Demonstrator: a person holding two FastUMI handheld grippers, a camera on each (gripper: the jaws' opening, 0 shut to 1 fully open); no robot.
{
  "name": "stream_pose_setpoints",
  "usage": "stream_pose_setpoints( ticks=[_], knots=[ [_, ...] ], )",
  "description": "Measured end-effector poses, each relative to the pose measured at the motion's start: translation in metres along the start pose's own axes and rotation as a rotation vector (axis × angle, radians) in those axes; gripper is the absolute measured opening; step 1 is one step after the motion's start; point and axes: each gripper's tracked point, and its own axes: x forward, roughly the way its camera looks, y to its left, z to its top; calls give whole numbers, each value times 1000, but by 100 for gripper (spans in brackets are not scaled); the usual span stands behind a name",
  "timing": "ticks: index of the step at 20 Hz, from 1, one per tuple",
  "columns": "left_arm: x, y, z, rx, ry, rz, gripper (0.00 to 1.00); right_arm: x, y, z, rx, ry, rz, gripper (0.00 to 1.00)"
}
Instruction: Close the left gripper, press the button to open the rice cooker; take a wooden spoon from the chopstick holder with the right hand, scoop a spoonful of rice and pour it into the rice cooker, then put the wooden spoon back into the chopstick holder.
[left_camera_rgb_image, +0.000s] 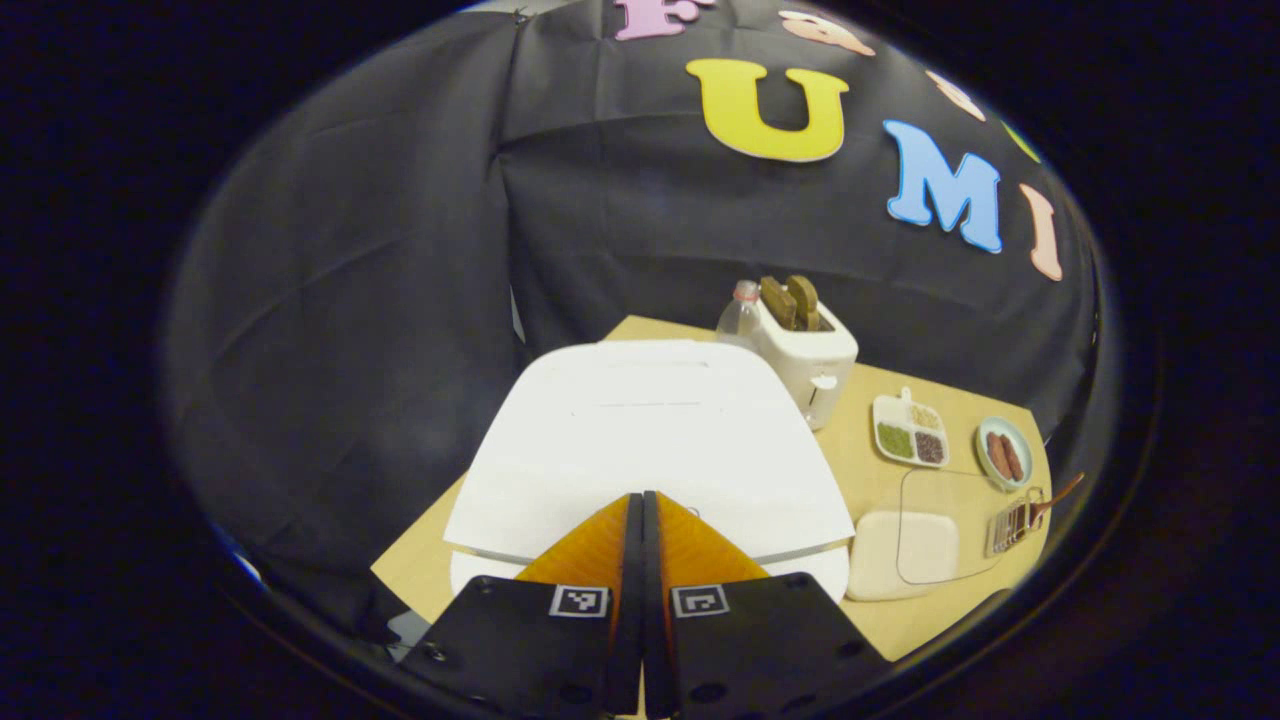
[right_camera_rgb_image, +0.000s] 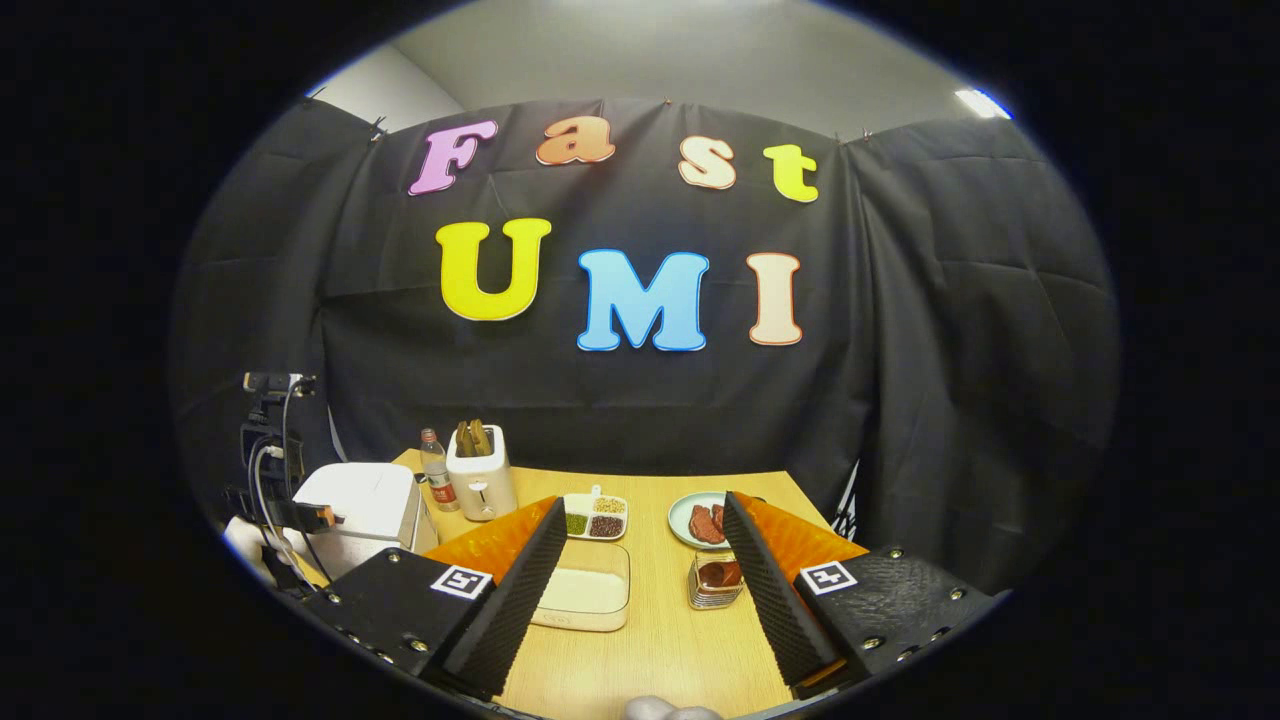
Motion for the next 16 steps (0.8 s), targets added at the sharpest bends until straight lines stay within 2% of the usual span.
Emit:
stream_pose_setpoints(
  ticks=[3, 4, 6, 10, 11, 12, 16],
  knots=[
    [-39, 1, 91, 19, -335, 24, 10, -4, -2, 9, 21, -50, 3, 96],
    [-62, -2, 115, 11, -422, 4, 9, -5, -2, 10, 28, -60, 4, 96],
    [-103, -13, 136, 17, -517, -37, 9, -7, -7, 15, 32, -84, -7, 96],
    [-145, -29, 145, 3, -538, -124, 10, -8, -11, 22, 34, -113, -17, 96],
    [-146, -38, 141, 3, -522, -149, 9, -8, -12, 22, 32, -114, -20, 93],
    [-148, -42, 137, 7, -511, -162, 10, -9, -13, 21, 33, -113, -21, 96],
    [-157, -45, 121, 8, -481, -187, 10, -9, -16, 15, 41, -105, -30, 96]
  ],
)
